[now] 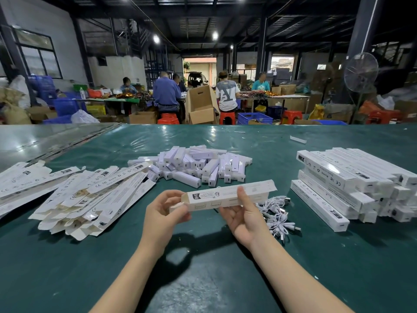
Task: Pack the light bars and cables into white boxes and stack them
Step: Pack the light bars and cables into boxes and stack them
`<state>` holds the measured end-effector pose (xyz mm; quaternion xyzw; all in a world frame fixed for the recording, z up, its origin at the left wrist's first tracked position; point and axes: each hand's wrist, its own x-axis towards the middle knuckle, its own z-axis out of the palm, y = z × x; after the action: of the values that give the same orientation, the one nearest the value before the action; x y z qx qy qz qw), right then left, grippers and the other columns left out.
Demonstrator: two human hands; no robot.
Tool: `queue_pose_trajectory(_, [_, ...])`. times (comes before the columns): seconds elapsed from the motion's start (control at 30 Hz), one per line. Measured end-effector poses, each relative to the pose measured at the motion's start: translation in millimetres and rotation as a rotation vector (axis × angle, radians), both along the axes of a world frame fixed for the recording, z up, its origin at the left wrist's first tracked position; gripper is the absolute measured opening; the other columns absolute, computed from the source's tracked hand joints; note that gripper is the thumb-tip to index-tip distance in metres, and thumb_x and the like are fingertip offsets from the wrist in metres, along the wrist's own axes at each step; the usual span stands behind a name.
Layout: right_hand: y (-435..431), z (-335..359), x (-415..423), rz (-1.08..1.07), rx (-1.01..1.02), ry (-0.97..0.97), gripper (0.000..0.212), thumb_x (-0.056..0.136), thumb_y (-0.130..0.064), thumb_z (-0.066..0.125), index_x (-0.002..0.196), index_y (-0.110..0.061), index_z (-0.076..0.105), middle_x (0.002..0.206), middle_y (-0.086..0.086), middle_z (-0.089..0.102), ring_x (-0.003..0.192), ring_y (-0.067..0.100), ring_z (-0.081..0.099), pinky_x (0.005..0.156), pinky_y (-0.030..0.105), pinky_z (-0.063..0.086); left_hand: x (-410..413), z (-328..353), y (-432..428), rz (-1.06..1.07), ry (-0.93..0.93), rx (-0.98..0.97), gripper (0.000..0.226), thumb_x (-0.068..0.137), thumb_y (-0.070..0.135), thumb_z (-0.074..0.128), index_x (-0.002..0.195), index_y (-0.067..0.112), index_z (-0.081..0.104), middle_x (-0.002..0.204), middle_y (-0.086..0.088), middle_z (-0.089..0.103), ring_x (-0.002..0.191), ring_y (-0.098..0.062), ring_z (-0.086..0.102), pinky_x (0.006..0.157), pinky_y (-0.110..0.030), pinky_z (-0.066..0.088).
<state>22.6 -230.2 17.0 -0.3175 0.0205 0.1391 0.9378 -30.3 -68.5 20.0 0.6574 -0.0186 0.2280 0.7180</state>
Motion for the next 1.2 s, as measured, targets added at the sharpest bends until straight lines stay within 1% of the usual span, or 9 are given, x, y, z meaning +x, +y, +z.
queue_pose_trajectory(0.17, [-3,0,0,0.058,-0.022,-0.017,0.030,0.070,-0.021,0.063,0.093,-0.003,0.058,0.075,0.016,0.071,0.060,0.023,0.069,0.046,0.026,0.054,3,-2,-2,0.071,0.013,-0.010,0.023,0.084,-0.010,0.057,0.072,0.010,0.059,0.066,-0.001,0.070,0.062,-0.010,0.067,0.054,-0.020,0.055])
queue_pose_trajectory(0.3, [-3,-1,0,0.104,-0.005,-0.050,0.034,0.065,-0.017,0.063,0.095,-0.001,0.059,0.082,0.019,0.071,0.068,0.027,0.070,0.054,0.031,0.057,4,-7,-3,0.212,-0.009,0.130,0.024,0.083,-0.005,0.062,0.072,0.017,0.061,0.083,0.000,0.070,0.064,-0.011,0.064,0.062,-0.031,0.055])
queue_pose_trajectory(0.37, [-3,-2,0,0.128,0.018,-0.066,0.031,0.066,-0.013,0.062,0.095,-0.003,0.059,0.084,0.019,0.071,0.072,0.028,0.071,0.056,0.033,0.058,5,-8,-1,0.281,-0.010,0.173,0.027,0.081,-0.002,0.064,0.068,0.021,0.062,0.089,0.008,0.069,0.066,-0.008,0.060,0.063,-0.025,0.047])
queue_pose_trajectory(0.47, [-2,-2,0,0.159,0.056,-0.082,0.030,0.065,-0.008,0.066,0.095,-0.003,0.064,0.088,0.020,0.071,0.076,0.030,0.071,0.059,0.035,0.058,7,-7,4,0.275,0.007,0.036,0.025,0.080,-0.002,0.066,0.067,0.019,0.065,0.095,0.009,0.066,0.073,0.003,0.060,0.068,-0.012,0.046])
queue_pose_trajectory(0.6, [-3,-2,-1,0.193,0.130,-0.104,0.051,0.035,0.000,0.089,0.084,-0.002,0.074,0.090,0.024,0.070,0.078,0.033,0.070,0.063,0.038,0.059,10,-5,0,0.090,0.063,-0.291,0.021,0.084,0.001,0.060,0.075,0.017,0.070,0.078,0.006,0.072,0.071,-0.003,0.065,0.065,-0.016,0.053])
queue_pose_trajectory(0.73, [-5,-2,3,0.193,0.117,-0.098,0.021,0.063,-0.001,0.064,0.081,-0.005,0.076,0.090,0.021,0.070,0.079,0.032,0.070,0.067,0.037,0.059,9,-6,-6,0.137,0.053,-0.219,0.020,0.083,0.002,0.063,0.082,0.020,0.070,0.074,0.015,0.072,0.067,0.005,0.064,0.061,-0.011,0.052])
queue_pose_trajectory(0.93, [-4,-6,3,0.218,0.055,-0.124,0.027,0.067,0.006,0.057,0.084,-0.004,0.074,0.086,0.019,0.071,0.076,0.028,0.071,0.067,0.035,0.059,4,-6,-4,0.410,0.001,0.086,0.025,0.083,0.007,0.068,0.076,0.031,0.067,0.083,0.002,0.068,0.070,-0.009,0.062,0.078,-0.028,0.048])
queue_pose_trajectory(1.07, [-5,-5,3,0.217,0.047,-0.125,0.024,0.067,0.003,0.057,0.080,-0.005,0.076,0.086,0.020,0.071,0.076,0.028,0.071,0.064,0.033,0.059,4,-2,-6,0.309,-0.060,-0.077,0.023,0.082,0.003,0.066,0.088,0.025,0.062,0.070,0.005,0.067,0.062,-0.001,0.062,0.060,-0.018,0.054])
queue_pose_trajectory(1.2, [-5,-4,2,0.226,0.042,-0.127,0.024,0.061,0.000,0.064,0.080,-0.006,0.076,0.087,0.020,0.071,0.077,0.029,0.071,0.060,0.031,0.058,5,2,-6,0.091,0.026,-0.346,0.017,0.083,0.000,0.058,0.077,0.015,0.065,0.068,0.007,0.069,0.066,-0.003,0.063,0.057,-0.017,0.054])
